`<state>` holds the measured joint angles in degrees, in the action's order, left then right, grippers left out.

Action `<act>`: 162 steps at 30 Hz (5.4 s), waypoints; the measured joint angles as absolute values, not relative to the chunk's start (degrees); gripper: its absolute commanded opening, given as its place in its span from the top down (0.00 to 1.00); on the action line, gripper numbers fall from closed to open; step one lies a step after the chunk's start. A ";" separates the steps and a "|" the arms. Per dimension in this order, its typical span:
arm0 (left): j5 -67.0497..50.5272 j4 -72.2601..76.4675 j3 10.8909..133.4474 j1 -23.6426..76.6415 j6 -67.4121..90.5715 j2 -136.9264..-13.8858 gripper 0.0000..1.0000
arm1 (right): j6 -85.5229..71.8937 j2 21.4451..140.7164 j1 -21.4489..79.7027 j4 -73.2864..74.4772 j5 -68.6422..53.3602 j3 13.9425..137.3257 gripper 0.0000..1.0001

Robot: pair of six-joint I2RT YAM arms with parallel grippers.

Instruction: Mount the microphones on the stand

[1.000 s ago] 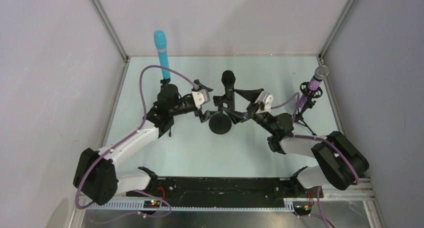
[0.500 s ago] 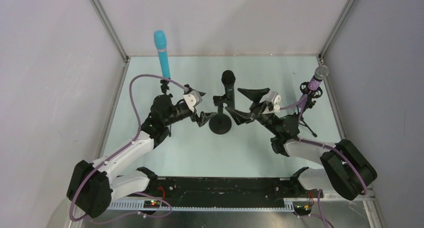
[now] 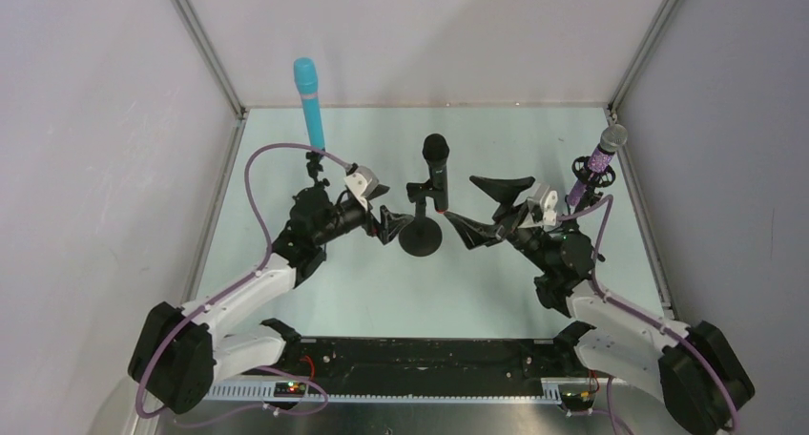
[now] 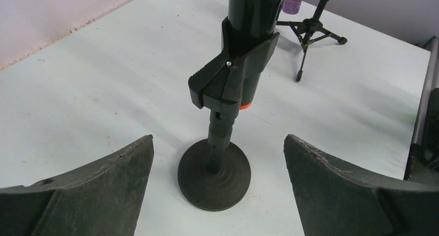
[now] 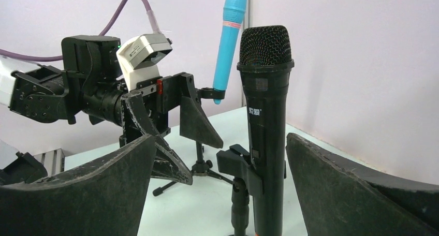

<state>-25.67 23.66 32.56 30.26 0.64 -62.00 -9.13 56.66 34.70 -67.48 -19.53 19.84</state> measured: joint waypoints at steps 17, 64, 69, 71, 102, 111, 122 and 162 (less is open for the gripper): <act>-30.81 28.16 34.61 30.26 -1.58 -74.08 0.01 | -7.97 38.39 32.40 -45.78 -17.39 11.53 0.00; -49.36 61.98 37.87 26.96 9.02 -94.59 1.00 | -7.44 42.96 28.25 -41.82 -23.27 10.46 0.00; -49.65 62.02 37.87 26.94 9.23 -94.50 1.00 | -6.37 44.40 28.27 -41.67 -23.62 10.46 0.00; -49.69 61.93 37.87 26.94 9.76 -94.21 1.00 | -5.76 44.73 28.34 -41.47 -23.66 10.46 0.00; -46.52 56.86 38.17 33.56 17.08 -79.40 1.00 | 1.45 58.24 33.74 -50.02 -23.68 10.98 0.00; -43.42 51.86 40.86 36.91 16.93 -76.40 1.00 | 2.00 65.04 35.14 -56.60 -23.86 11.99 0.09; -41.52 49.10 43.48 39.31 16.95 -75.09 1.00 | 2.02 69.43 36.32 -61.21 -22.65 12.16 0.22; -37.08 36.84 46.74 39.64 13.47 -69.47 1.00 | 5.63 83.18 41.50 -68.58 -10.37 11.62 0.26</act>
